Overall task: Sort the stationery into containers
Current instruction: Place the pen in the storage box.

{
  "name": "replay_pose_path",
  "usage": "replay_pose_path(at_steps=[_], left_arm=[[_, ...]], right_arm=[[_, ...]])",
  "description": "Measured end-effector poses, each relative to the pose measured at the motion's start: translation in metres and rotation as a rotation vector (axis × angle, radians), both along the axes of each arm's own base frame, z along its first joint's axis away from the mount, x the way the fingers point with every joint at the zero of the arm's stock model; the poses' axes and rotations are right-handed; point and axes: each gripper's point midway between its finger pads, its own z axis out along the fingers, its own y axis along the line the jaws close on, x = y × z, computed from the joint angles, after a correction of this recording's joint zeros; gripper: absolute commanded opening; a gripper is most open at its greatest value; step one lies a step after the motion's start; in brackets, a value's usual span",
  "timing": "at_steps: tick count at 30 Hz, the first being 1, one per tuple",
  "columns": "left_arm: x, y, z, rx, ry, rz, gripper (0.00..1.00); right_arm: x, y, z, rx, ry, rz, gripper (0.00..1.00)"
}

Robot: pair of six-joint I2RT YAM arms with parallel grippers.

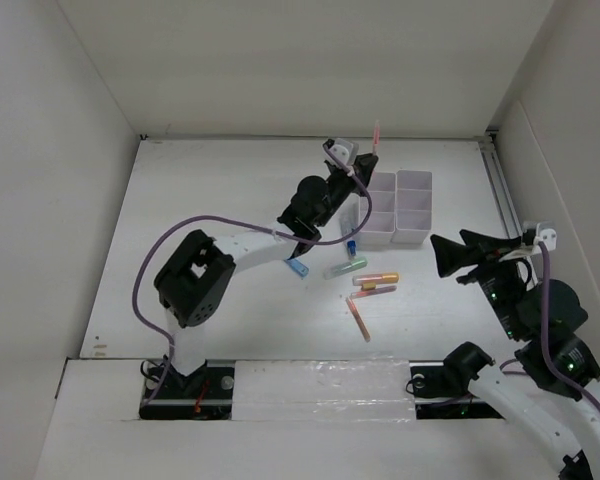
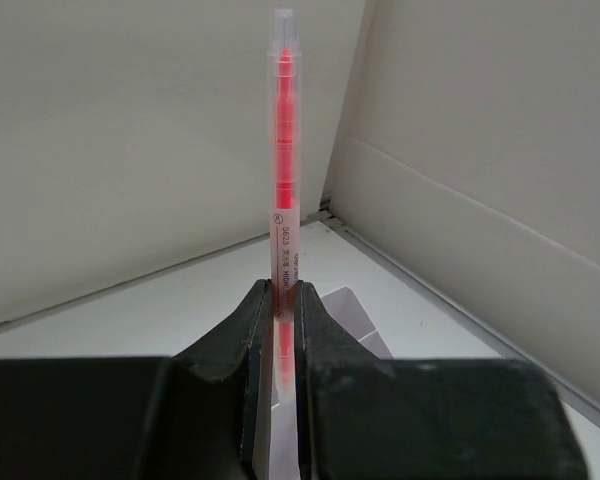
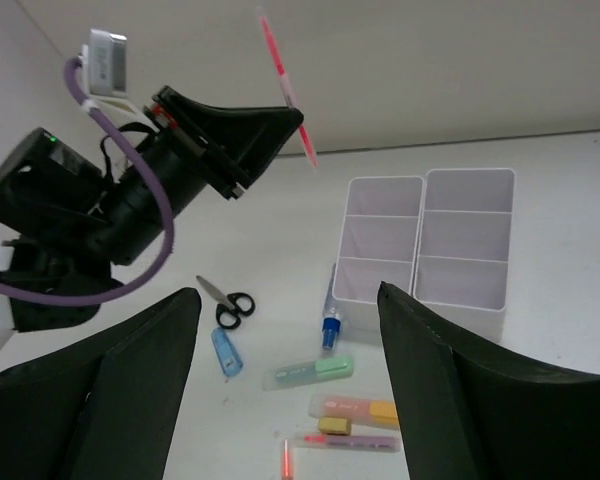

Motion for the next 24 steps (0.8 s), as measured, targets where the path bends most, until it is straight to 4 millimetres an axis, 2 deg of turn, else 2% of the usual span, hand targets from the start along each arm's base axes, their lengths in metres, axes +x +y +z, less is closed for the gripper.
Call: replay_pose_path(at_steps=[5,10,14,19,24], left_arm=[[0.022,-0.026,-0.020,0.007,-0.024,-0.069,0.00],[0.043,-0.027,-0.034,-0.003,-0.053,-0.088,0.00],[0.061,-0.031,-0.031,-0.023,-0.091,-0.100,0.00],[0.073,-0.036,-0.036,-0.040,-0.103,-0.116,0.00],[0.073,-0.040,-0.048,-0.044,-0.079,-0.132,0.00]], right_arm=[[-0.007,-0.014,0.002,-0.015,0.022,-0.044,0.78],[-0.011,-0.017,-0.008,-0.044,0.051,-0.046,0.79],[-0.016,-0.016,-0.006,-0.040,0.039,-0.025,0.79],[-0.016,-0.014,-0.010,-0.064,0.048,-0.006,0.79],[-0.017,-0.014,-0.014,-0.080,0.056,-0.006,0.79]])
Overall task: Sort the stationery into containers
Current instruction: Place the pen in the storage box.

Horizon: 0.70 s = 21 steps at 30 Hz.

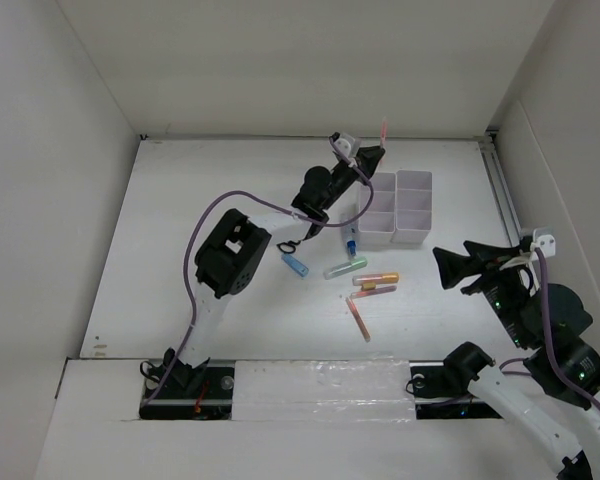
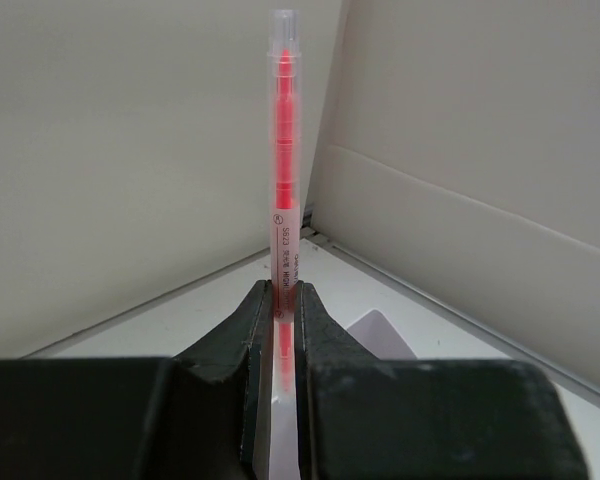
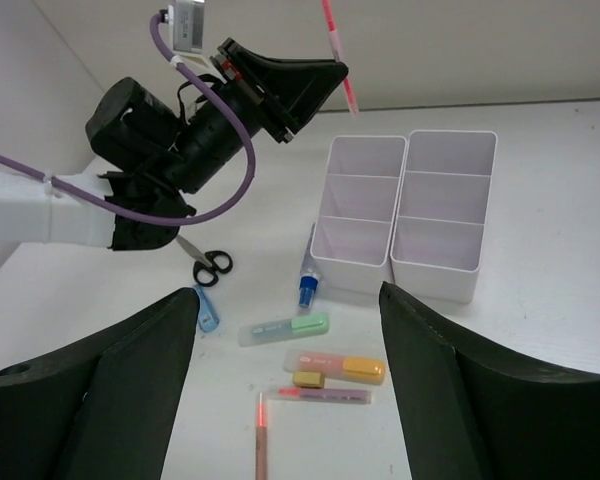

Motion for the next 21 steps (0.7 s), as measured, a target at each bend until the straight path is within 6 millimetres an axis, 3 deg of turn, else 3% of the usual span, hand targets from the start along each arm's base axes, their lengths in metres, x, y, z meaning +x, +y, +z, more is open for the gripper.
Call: replay_pose_path(at_steps=[6,13,21], left_arm=[[0.000,-0.001,-0.003,-0.024,0.009,-0.017,0.00],[0.005,0.003,-0.025,-0.024,0.052,-0.025,0.00],[0.007,0.007,-0.036,-0.026,0.084,-0.025,0.00]], right_arm=[[0.000,-0.001,-0.002,-0.009,0.006,0.000,0.79],[-0.007,-0.005,0.001,0.005,-0.017,-0.001,0.79],[-0.007,-0.005,0.002,0.005,-0.017,0.000,0.80]])
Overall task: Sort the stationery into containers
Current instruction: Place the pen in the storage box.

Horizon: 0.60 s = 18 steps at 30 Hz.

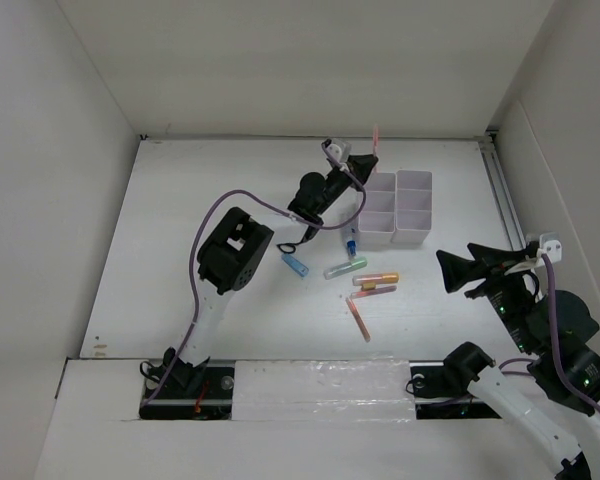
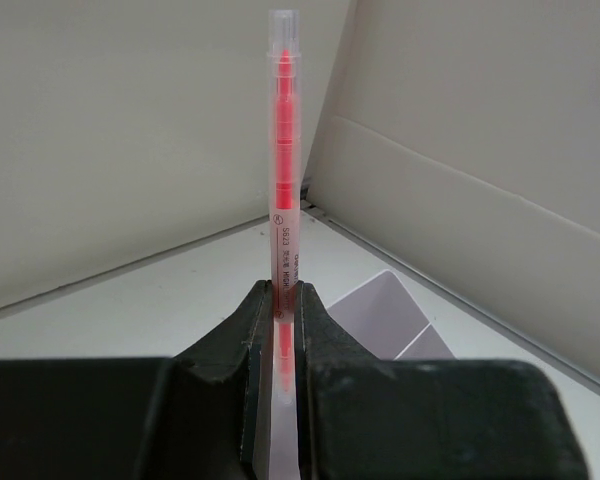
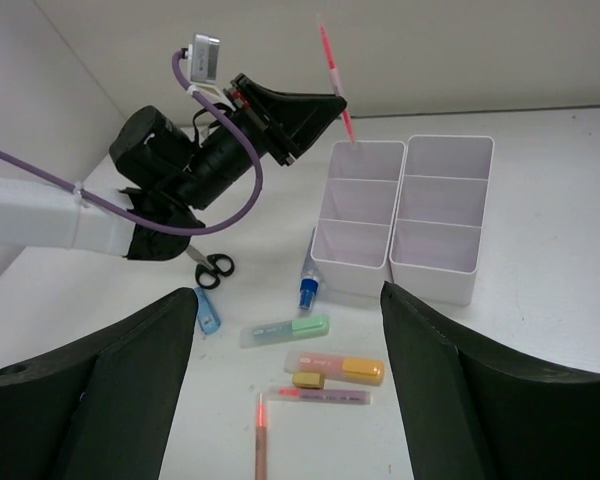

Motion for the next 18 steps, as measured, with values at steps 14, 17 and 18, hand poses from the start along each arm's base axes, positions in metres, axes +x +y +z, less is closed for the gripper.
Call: replay_pose_path(at_steps=[14,17,18], left_arm=[[-0.010,0.008,-0.045,0.040,0.087,-0.006,0.00],[-0.010,0.008,-0.046,0.040,0.088,-0.006,0.00],[-0.010,0.008,-0.046,0.040,0.089,-0.006,0.00]], right_arm=[[0.000,0.001,0.000,-0.001,0.000,0.005,0.80],[-0.001,0.001,0.000,-0.001,-0.003,0.009,0.80],[-0.001,0.001,0.000,-0.001,-0.003,0.010,0.80]])
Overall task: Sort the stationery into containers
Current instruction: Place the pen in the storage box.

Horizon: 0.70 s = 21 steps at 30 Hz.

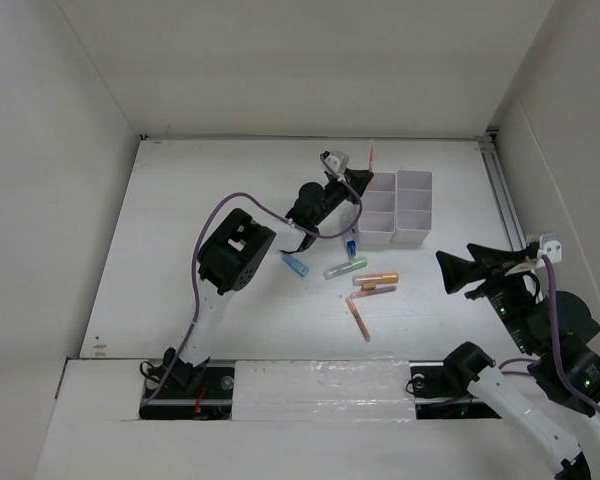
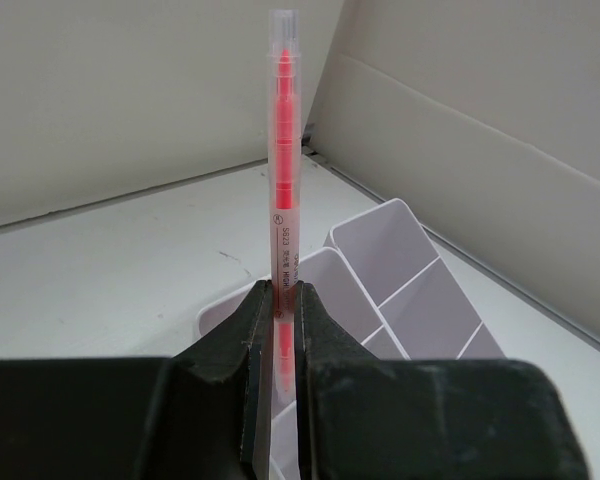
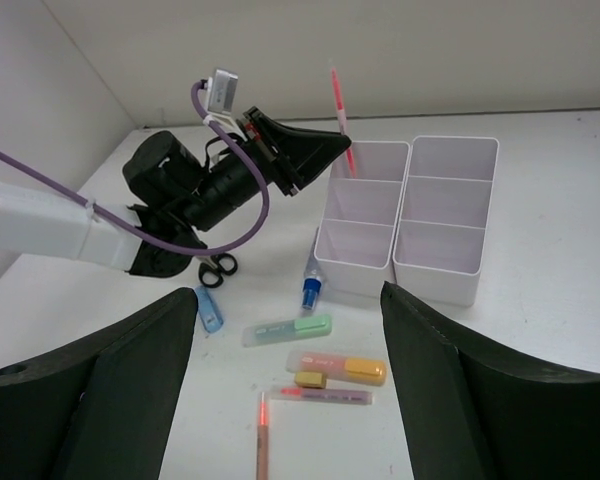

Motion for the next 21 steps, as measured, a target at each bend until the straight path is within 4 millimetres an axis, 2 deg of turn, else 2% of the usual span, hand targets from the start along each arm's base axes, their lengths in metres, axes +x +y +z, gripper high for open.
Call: replay_pose_path(at_steps=[13,15,21], left_arm=[[-0.001,0.002,-0.005,0.003,0.009,0.003,0.00],[-0.001,0.002,-0.005,0.003,0.010,0.006,0.04],[-0.002,0.006,-0.015,0.012,0.025,0.022,0.05]], right_arm=[[-0.004,-0.002,0.000,-0.003,-0.004,0.005,0.80],[-0.004,-0.002,-0.001,-0.009,-0.001,0.005,0.80],[-0.005,-0.003,-0.001,-0.011,-0.004,0.005,0.80]])
